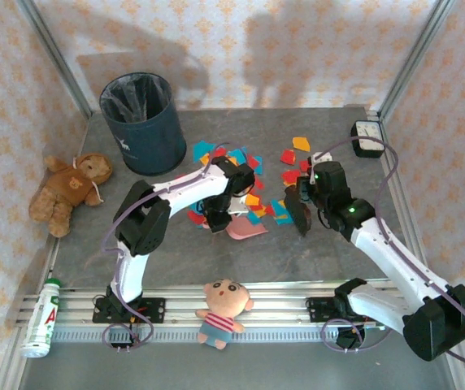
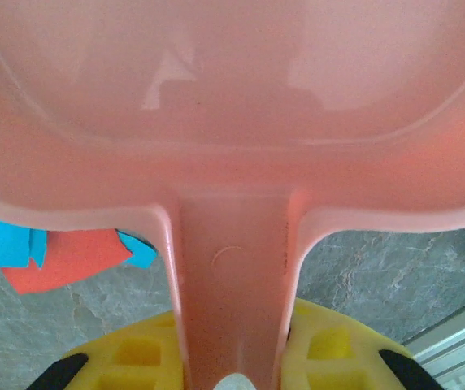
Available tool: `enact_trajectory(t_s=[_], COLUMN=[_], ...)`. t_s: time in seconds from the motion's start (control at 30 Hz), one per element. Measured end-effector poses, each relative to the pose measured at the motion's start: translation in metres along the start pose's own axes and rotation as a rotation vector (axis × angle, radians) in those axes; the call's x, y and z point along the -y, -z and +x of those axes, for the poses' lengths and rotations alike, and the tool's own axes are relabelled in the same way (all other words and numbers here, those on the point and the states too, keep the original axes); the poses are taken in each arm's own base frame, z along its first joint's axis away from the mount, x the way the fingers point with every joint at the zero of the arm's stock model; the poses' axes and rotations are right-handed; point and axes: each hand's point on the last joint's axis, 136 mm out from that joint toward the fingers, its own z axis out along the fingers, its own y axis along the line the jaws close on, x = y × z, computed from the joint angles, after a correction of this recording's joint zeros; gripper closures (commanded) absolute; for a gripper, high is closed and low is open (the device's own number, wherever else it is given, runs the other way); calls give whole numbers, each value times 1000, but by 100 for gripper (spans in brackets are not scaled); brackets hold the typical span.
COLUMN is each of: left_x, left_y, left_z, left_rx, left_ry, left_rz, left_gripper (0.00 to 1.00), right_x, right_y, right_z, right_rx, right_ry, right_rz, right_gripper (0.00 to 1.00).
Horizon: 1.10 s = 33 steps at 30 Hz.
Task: Sweep away the paper scraps from the table
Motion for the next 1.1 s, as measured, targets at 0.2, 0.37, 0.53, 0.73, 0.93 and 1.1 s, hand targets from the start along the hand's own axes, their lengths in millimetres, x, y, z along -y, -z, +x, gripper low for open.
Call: enact_trajectory(t_s=[0.2,0.37,0.53,0.73,0.93,1.1], left_x=[-2,-2,-2,0,0,0], left_y=[0,2,2,1,0,-2], left_z=[-4,-7,-8,-9,-9,-8], left_rx=[3,14,15,13,13,8], left_ry=[0,0,0,-6,-7,-7], left_rz=[-2,-5,-1,-2,-1,-1], left_gripper=[100,100,100,100,100,100], right_x=[-17,-28,-36,-44,-41,-26], right_y=[1,1,2,4,13,23], right_z=[4,7,7,4,-6,-13], right_rx=[-25,-39,-45,-39,9,81], right_ry=[8,14,9,-10,-27,-47], right_rz=[-100,-164,-210,-256,-240,-174], right_gripper=[100,100,100,100,100,100])
